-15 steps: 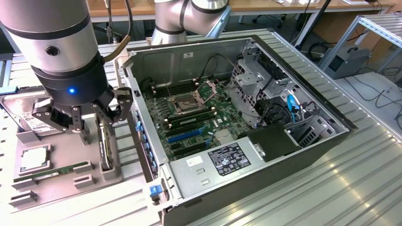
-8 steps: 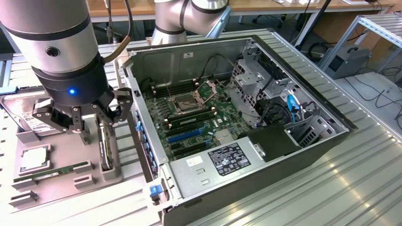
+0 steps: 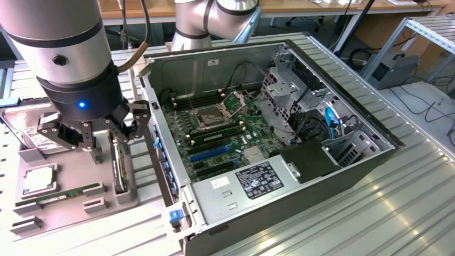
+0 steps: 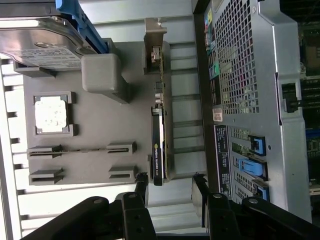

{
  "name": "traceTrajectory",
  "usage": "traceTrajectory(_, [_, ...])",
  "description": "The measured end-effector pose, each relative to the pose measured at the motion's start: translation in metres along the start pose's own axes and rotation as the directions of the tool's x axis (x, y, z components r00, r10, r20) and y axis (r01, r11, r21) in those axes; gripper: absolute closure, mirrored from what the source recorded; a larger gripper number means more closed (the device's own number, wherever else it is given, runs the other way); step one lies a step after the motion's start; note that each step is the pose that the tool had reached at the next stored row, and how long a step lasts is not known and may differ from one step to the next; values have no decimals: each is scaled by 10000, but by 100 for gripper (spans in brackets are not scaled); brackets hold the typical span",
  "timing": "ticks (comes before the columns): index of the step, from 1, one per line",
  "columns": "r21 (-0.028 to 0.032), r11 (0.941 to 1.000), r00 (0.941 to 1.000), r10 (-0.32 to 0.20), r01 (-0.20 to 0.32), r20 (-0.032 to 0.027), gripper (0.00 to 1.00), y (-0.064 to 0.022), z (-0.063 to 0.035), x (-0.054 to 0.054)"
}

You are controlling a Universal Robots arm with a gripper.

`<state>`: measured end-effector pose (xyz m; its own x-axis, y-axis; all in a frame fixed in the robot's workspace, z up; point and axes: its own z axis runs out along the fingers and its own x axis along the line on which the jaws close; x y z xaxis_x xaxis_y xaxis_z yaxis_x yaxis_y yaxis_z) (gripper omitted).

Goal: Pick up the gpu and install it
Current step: 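Pick up the gpu and move the gpu toward the slot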

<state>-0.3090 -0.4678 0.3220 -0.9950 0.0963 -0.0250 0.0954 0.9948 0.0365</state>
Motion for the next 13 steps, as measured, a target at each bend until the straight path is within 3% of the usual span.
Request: traceTrajectory(13, [1,10000,10000,40,-40,2,52,-1,36,1])
